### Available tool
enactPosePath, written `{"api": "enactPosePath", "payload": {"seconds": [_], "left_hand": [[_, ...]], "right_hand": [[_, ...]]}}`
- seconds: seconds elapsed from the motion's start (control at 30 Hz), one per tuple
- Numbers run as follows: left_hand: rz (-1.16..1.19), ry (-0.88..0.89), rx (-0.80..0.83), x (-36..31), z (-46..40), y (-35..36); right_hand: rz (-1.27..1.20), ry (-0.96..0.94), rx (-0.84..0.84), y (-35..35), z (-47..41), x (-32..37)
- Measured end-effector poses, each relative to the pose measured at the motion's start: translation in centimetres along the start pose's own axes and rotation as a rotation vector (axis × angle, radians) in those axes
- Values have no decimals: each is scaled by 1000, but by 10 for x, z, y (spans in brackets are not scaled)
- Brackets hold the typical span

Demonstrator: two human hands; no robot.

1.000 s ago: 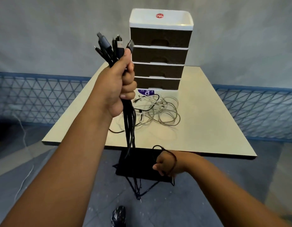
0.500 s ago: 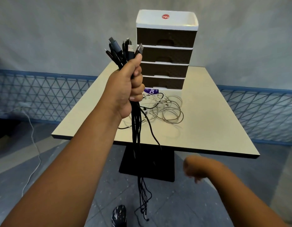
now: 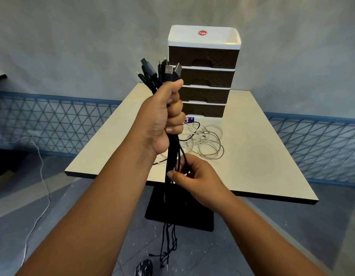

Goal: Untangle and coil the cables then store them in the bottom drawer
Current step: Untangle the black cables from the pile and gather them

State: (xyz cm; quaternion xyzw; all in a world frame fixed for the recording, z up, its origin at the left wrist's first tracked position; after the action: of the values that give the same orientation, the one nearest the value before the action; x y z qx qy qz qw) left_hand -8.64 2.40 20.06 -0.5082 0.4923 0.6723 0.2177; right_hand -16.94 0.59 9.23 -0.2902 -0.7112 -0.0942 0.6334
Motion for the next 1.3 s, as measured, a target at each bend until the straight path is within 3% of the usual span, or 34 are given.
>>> {"api": "enactPosePath", "payload": {"seconds": [0.2, 0.33, 0.53, 0.7, 1.03, 1.13, 1.23, 1.3], "left_hand": [[53, 69, 8, -25, -2, -5], [68, 91, 27, -34, -8, -12], [129, 94, 20, -44, -33, -32], [177, 114, -16, -64, -69, -70], [147, -3, -43, -69, -144, -141], [132, -54, -48, -63, -162, -157], [133, -85, -49, -61, -176, -173], [134, -106, -50, -60, -184, -184]], "right_hand": [[61, 36, 29, 13, -3, -14], [96, -46, -99, 2, -16, 11], [111, 70, 143, 36, -35, -20], [324, 270, 391, 65, -37, -88], [195, 319, 398, 39, -105, -97], [10, 305, 419, 49, -129, -101], [-443, 318, 510, 76, -142, -97], [-743, 299, 479, 82, -154, -90]]}}
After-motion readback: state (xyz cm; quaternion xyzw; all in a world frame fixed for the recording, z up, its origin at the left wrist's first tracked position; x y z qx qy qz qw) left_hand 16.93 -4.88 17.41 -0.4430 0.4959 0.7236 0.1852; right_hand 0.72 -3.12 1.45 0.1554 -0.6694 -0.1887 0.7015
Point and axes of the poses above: each hand's wrist, its own z-axis away from the middle knuckle, its own y-axis out of the palm, x = y × z, the point moved 10 cm from there along -z, towards the middle knuckle, and after that the axes turned 3 degrees about -y, right-handed, at the moved point
